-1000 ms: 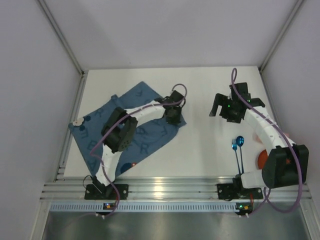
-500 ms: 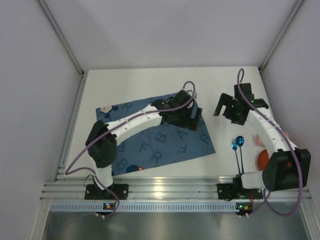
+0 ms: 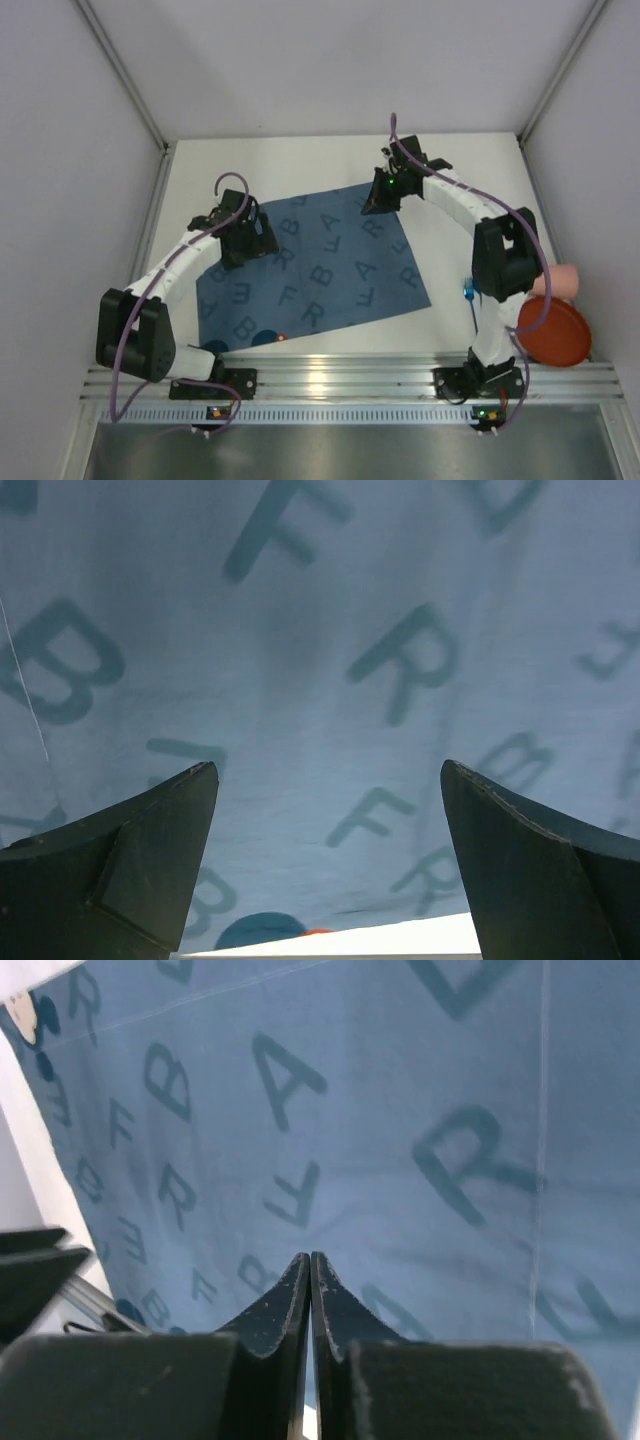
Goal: Set the dinner table for one person
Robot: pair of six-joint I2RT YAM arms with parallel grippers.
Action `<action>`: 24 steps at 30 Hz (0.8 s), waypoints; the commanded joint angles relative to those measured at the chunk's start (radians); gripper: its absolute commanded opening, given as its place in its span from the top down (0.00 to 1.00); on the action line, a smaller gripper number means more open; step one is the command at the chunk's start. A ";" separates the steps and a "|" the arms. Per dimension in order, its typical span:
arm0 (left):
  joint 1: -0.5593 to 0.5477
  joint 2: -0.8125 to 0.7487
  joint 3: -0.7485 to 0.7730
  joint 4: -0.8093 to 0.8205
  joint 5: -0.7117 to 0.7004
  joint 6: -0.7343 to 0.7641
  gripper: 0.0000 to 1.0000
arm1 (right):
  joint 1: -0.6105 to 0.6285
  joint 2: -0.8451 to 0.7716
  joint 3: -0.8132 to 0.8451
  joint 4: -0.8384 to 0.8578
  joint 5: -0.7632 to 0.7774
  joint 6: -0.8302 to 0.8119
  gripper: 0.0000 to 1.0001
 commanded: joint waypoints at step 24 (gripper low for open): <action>0.116 0.599 0.321 0.098 0.203 0.119 0.06 | -0.168 0.278 -0.016 0.043 0.021 -0.004 1.00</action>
